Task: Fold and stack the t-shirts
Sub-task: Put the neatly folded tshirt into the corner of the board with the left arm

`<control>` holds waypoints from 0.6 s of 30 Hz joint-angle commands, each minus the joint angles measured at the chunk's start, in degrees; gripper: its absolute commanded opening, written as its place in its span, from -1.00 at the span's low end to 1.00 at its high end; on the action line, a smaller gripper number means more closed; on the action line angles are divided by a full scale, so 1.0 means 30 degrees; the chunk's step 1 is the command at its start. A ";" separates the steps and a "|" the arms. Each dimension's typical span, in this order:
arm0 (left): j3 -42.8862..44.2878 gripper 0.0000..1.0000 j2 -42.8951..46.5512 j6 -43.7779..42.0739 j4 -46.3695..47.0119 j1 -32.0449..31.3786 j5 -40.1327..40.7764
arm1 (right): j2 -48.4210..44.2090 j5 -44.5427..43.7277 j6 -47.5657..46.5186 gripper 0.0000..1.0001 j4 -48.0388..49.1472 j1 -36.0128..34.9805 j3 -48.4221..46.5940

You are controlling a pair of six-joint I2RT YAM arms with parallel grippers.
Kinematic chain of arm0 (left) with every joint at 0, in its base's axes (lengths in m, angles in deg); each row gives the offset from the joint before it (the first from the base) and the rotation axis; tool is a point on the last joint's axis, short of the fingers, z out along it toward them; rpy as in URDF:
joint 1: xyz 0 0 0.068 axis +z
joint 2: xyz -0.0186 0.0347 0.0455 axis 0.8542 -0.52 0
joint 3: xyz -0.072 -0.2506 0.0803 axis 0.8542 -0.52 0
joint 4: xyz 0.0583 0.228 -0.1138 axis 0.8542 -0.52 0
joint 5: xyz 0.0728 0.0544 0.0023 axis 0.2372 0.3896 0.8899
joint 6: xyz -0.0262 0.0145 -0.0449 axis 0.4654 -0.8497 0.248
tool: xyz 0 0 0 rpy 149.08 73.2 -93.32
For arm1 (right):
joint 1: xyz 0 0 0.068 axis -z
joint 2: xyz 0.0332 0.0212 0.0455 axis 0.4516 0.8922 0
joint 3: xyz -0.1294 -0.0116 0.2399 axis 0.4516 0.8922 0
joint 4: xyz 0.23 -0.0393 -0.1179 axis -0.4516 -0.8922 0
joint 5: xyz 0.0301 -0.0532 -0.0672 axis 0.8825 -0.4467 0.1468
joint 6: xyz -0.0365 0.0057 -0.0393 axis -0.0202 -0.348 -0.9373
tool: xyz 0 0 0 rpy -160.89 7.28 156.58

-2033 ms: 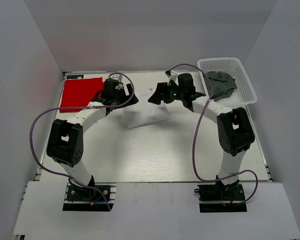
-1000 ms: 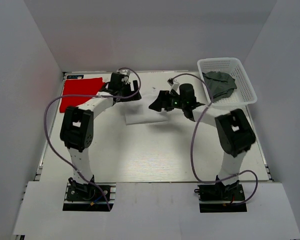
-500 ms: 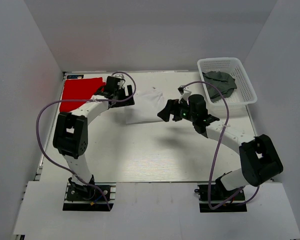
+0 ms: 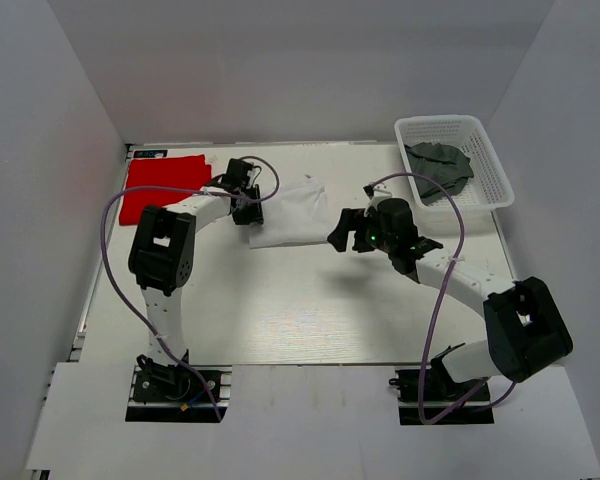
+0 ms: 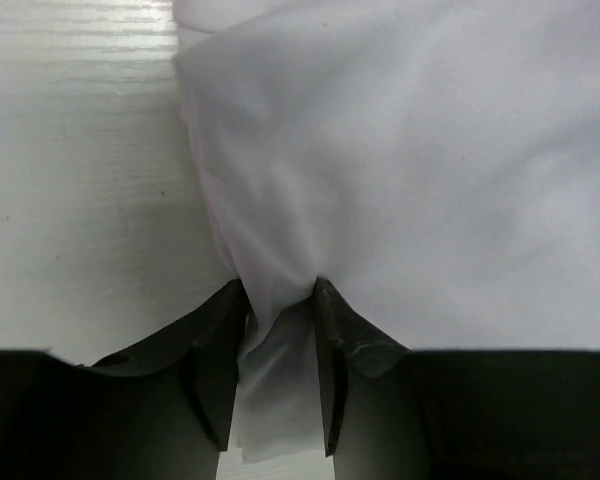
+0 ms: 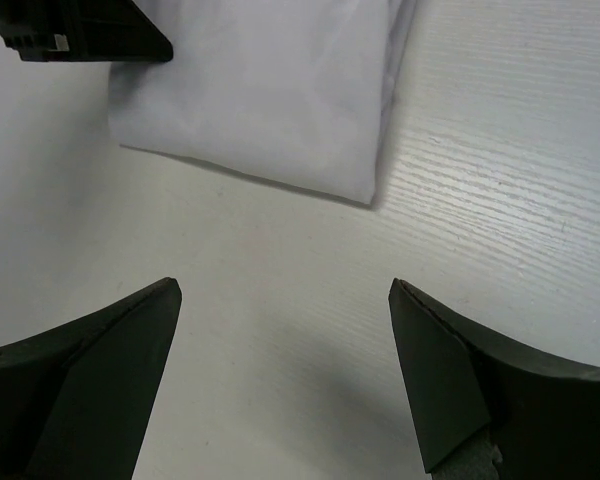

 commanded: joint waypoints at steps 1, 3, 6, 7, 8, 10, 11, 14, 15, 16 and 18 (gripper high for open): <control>0.0579 -0.14 -0.0684 -0.0190 -0.0785 -0.0160 0.0529 | -0.0719 -0.1038 -0.0425 0.81 0.0059 0.0099 0.0241; 0.0840 -0.36 -0.0918 -0.0484 -0.0785 -0.0160 0.0529 | -0.0924 -0.1300 -0.0660 0.81 0.0088 0.0099 0.0329; 0.1689 -1.00 -0.1358 -0.1246 -0.1251 -0.0160 0.0730 | -0.1159 -0.1712 -0.0924 0.81 0.0206 0.0099 0.0563; 0.2011 -1.00 -0.1563 -0.1246 -0.1543 -0.0160 0.1140 | -0.1391 -0.1858 -0.0982 0.81 0.0263 0.0128 0.0796; 0.2479 -1.00 -0.1565 -0.1536 -0.2068 -0.0160 0.2392 | -0.1393 -0.2092 -0.1012 0.81 0.0293 0.0129 0.0856; 0.2483 -1.00 -0.0927 -0.2180 -0.2074 0.0045 0.3425 | -0.1481 -0.2065 -0.1274 0.81 0.0438 0.0099 0.1235; 0.2483 -1.00 -0.0544 -0.3112 -0.1871 0.0045 0.4010 | -0.1539 -0.2819 -0.1334 0.81 0.0787 0.0070 0.1382; 0.2483 -1.00 0.1063 -0.4551 -0.1197 0.0221 0.6612 | -0.1481 -0.3206 -0.1450 0.81 0.1579 0.0099 0.2143; 0.2483 -1.00 0.1449 -0.5137 -0.0557 0.0221 0.7406 | -0.1510 -0.3294 -0.1451 0.81 0.1872 0.0128 0.2233; 0.2193 -1.00 0.1829 -0.5752 -0.0173 0.0221 0.8516 | -0.1453 -0.3411 -0.1654 0.81 0.1875 0.0129 0.2204; 0.1666 -1.00 0.2910 -0.7481 0.1198 0.0221 0.9111 | -0.1248 -0.3587 -0.1685 0.81 0.1642 0.0129 0.2029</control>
